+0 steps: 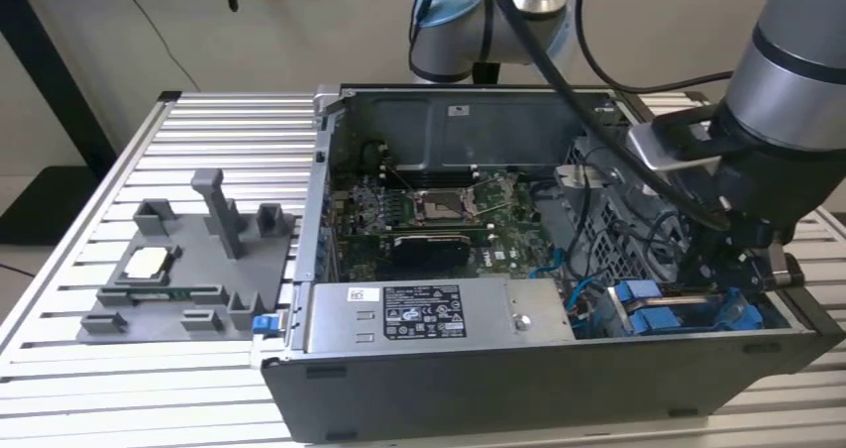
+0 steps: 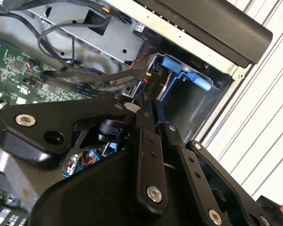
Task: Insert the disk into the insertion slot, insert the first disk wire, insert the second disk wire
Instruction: 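Insert the second disk wire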
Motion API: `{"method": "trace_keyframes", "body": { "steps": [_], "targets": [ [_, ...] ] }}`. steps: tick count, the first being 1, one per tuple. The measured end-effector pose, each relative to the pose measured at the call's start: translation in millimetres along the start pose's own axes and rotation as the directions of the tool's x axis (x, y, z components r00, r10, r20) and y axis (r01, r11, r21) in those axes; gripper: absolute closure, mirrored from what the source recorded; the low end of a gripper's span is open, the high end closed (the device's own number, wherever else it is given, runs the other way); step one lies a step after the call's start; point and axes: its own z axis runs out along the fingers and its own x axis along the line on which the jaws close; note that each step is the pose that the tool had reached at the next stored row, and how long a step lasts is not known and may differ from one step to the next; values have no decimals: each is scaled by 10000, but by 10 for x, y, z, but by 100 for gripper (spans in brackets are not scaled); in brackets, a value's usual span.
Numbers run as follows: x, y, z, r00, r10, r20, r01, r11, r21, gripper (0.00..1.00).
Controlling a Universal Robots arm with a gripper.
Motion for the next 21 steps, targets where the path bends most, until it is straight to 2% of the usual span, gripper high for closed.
{"method": "trace_keyframes", "body": {
  "steps": [18,20,21],
  "targets": [
    [-3,20,92,10000,43,-13,-43,10000,53,84],
    [-2,21,95,10000,45,-6,-45,10000,53,83],
    [-3,21,93,10000,45,-5,-45,10000,54,76]
  ]
}}
